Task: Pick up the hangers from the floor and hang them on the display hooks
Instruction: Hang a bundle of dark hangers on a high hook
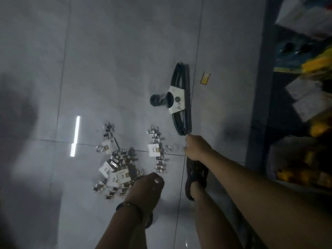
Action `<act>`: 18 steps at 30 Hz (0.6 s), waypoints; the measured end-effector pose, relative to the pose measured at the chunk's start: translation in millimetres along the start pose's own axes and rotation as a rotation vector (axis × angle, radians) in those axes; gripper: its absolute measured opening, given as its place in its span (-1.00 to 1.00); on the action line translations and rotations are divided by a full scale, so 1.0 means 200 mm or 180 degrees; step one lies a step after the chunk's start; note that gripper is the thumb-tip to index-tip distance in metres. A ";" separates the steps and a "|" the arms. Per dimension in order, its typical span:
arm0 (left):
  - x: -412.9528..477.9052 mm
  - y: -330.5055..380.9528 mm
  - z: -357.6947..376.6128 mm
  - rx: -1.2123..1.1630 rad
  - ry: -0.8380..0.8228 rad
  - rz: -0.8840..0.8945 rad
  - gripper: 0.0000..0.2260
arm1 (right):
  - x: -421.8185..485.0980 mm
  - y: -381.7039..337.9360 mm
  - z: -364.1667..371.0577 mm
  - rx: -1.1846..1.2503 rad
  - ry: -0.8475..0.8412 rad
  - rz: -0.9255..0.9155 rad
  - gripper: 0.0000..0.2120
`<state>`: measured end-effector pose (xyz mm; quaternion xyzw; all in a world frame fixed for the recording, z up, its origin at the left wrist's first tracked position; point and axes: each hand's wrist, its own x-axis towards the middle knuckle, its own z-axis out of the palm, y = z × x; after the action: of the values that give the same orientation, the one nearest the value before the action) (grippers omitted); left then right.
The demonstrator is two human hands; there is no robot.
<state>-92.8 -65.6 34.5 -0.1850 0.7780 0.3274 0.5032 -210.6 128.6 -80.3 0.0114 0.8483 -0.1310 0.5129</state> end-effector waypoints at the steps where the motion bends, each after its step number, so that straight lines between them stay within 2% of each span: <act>1: 0.15 -0.02 0.05 -0.0122 -0.0015 -0.0039 -0.84 | 0.17 0.02 0.02 -0.0094 0.0025 0.0002 -0.61; 7: 0.89 -0.12 0.31 -0.0506 0.0185 -0.0167 -0.77 | 1.01 0.10 0.20 -0.0511 0.0206 0.0252 -0.37; 11: 1.14 -0.13 0.42 -0.0511 0.0197 -0.0208 -0.79 | 1.22 0.15 0.46 -0.0486 0.0219 0.0346 -0.27; 15: 1.23 -0.09 0.42 -0.0769 0.0230 -0.0290 -0.78 | 1.17 0.22 0.56 -0.0052 0.0456 0.0222 -0.47; 17: 1.23 -0.04 0.38 -0.1558 0.0278 -0.0452 -0.74 | 1.03 0.22 0.52 0.0165 0.0311 -0.0033 -0.62; 18: 1.23 -0.01 0.34 -0.2113 0.0275 -0.0608 -0.64 | 0.93 0.21 0.48 0.0236 0.0311 -0.0212 -0.71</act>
<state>-151.7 -9.6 -207.4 -0.4243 0.6289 0.5059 0.4106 -209.0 124.7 -294.8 0.0085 0.8668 -0.1786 0.4655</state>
